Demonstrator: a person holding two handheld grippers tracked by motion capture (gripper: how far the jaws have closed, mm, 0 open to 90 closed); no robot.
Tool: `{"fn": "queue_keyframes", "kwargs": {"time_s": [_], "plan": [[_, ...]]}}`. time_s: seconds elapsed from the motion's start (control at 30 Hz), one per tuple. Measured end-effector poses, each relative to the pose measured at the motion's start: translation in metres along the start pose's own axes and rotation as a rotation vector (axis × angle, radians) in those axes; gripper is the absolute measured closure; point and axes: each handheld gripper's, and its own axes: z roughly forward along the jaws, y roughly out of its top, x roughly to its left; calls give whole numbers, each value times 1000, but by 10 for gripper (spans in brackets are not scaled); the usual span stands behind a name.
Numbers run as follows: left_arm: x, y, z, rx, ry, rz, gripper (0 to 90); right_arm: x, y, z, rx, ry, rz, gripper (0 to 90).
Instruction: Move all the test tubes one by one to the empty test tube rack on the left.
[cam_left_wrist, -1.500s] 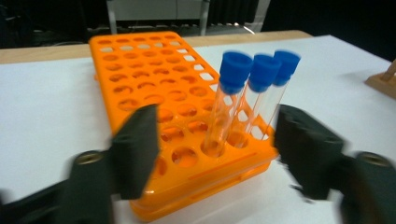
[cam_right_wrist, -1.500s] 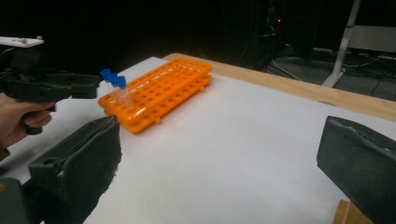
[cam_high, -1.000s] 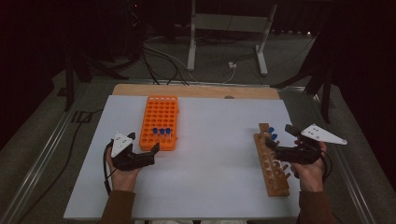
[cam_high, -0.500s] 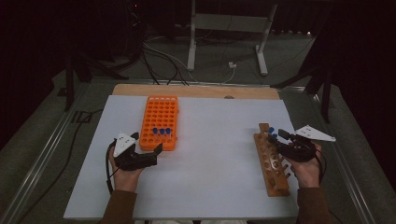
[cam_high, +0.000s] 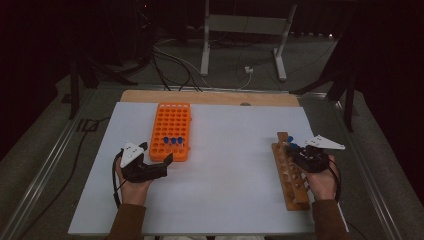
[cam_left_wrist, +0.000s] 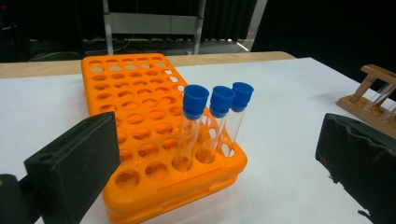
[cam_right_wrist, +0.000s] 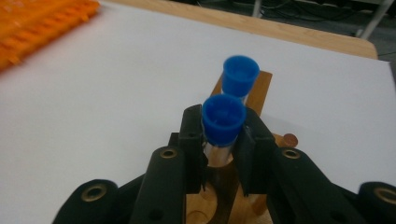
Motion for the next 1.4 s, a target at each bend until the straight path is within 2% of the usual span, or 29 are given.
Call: {"fn": "queue_keyframes", "kwargs": {"time_s": [0.3,0.57,1.0,1.27,1.4], "plan": [[0,0,-1,0,-4,0,7,0,2,-4,-14,0,1,768],[-1,0,-2,-3,-10,2,8,0,13,-22,-63,0,3,770],[-4,1,-4,-3,-16,9,7,9,30,-48,-145,-11,-33,770],[-6,3,-7,-13,-22,10,7,20,37,-53,-169,34,-50,770],[-9,4,-6,-13,-27,20,7,23,38,-52,-171,68,-36,770]]}}
